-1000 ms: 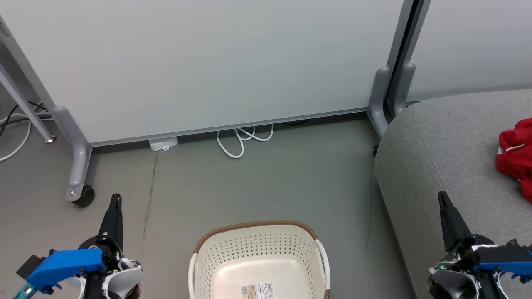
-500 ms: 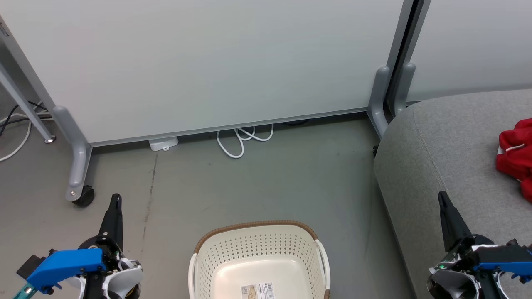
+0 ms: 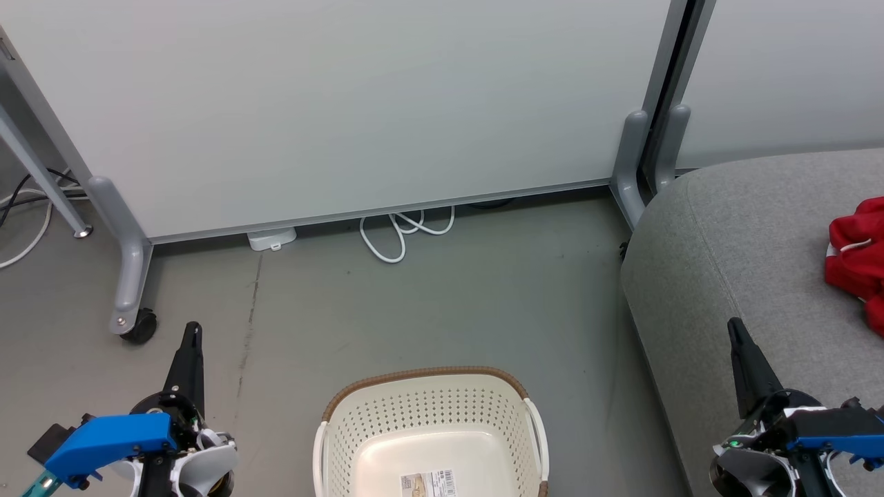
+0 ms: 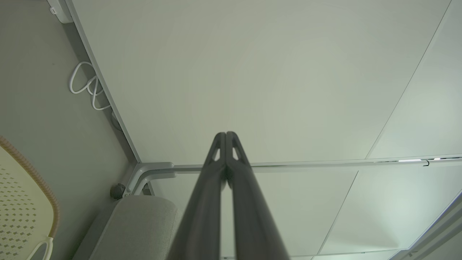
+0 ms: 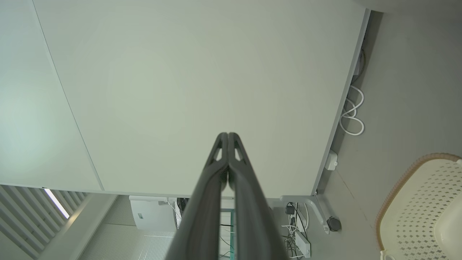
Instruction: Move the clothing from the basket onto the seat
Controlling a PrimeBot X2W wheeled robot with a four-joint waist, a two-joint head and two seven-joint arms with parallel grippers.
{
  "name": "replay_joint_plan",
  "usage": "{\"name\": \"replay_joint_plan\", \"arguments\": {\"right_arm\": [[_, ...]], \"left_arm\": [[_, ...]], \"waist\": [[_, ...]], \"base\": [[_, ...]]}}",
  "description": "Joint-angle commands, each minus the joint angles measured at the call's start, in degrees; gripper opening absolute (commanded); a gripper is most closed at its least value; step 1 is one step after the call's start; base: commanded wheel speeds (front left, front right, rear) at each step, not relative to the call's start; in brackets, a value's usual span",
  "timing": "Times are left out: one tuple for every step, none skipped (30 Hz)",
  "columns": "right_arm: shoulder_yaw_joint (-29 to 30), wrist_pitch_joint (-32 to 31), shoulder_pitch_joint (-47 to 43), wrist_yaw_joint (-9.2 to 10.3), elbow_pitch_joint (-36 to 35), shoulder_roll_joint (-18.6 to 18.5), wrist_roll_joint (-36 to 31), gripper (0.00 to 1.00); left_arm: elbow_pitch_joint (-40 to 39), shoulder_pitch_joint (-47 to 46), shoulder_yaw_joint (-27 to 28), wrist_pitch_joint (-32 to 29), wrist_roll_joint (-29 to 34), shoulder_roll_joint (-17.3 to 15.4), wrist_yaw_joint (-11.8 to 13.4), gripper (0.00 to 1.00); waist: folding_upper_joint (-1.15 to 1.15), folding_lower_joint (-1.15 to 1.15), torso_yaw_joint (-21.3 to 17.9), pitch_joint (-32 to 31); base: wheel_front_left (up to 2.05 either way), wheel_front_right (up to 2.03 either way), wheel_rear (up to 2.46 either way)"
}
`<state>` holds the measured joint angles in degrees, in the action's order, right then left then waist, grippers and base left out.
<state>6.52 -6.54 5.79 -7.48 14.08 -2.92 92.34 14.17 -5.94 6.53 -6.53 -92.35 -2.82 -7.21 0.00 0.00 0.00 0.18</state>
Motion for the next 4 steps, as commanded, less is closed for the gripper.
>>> {"name": "replay_joint_plan", "arguments": {"right_arm": [[0.07, -0.19, 0.80, -0.02, -0.13, 0.08, 0.16, 0.00], [0.07, -0.19, 0.80, -0.02, -0.13, 0.08, 0.16, 0.00], [0.07, -0.19, 0.80, -0.02, -0.13, 0.08, 0.16, 0.00], [0.07, -0.19, 0.80, -0.02, -0.13, 0.08, 0.16, 0.00]], "left_arm": [[-0.24, -0.56, 0.09, -0.20, -0.14, -0.11, -0.54, 0.00], [-0.25, -0.56, 0.09, -0.20, -0.14, -0.11, -0.54, 0.00], [-0.25, -0.56, 0.09, -0.20, -0.14, -0.11, -0.54, 0.00], [-0.25, -0.56, 0.09, -0.20, -0.14, -0.11, -0.54, 0.00]], "waist": [[0.00, 0.00, 0.00, 0.00], [0.00, 0.00, 0.00, 0.00], [0.00, 0.00, 0.00, 0.00], [0.00, 0.00, 0.00, 0.00]], "base": [[0.00, 0.00, 0.00], [0.00, 0.00, 0.00], [0.00, 0.00, 0.00], [0.00, 0.00, 0.00]]}}
